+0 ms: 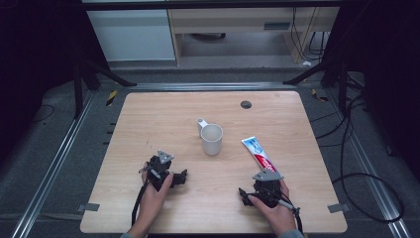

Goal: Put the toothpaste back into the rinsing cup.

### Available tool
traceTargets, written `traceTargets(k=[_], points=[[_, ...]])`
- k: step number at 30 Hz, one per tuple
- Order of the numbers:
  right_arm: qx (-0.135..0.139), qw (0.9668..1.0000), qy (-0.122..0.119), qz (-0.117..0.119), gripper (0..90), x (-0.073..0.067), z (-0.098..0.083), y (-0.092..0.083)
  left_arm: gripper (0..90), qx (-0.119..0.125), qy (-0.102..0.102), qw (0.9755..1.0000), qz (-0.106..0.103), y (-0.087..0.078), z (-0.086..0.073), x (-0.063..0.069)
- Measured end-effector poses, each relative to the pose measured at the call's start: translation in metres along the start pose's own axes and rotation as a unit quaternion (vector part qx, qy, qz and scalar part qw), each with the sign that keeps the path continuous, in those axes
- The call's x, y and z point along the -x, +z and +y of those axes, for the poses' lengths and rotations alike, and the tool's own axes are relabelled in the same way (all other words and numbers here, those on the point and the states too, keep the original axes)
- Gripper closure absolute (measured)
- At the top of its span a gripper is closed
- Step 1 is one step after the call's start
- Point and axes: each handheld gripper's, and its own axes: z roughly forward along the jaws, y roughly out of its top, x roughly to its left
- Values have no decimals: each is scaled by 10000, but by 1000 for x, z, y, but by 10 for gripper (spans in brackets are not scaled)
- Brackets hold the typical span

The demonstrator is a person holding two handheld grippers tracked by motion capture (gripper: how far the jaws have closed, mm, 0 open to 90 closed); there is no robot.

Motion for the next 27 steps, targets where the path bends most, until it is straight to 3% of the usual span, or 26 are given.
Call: traceTargets(k=[6,9,10,13,16,17,19,22,24,27], points=[[-50,10000,43,-18,129,3,8,-8,0,3,40,10000,-47,0,0,-1],[-190,9994,-125,-243,171,4,15,-16,0,-1,44,10000,-41,0,0,-1],[-263,9990,-166,-319,185,7,26,-27,0,-3,41,10000,-36,0,0,-1],[-318,9985,-270,-344,217,12,37,-37,0,6,44,10000,-45,0,0,-1],[-596,9971,-242,-394,253,30,52,-50,0,12,101,9999,-103,-1,-1,-2],[-596,9971,-242,-394,253,30,52,-50,0,14,100,9999,-115,-1,-1,-3],[-910,9947,-267,-403,242,45,59,-49,0,1,128,9998,-117,-1,-1,-4],[-993,9933,-293,-519,217,53,64,-48,0,6,171,9997,-161,-1,-2,-5],[-1130,9925,-198,-416,185,60,72,-47,0,-2,199,9996,-191,-3,-3,-7],[-1281,9905,-189,-472,204,70,85,-46,0,2,197,9996,-180,-3,-3,-7]])
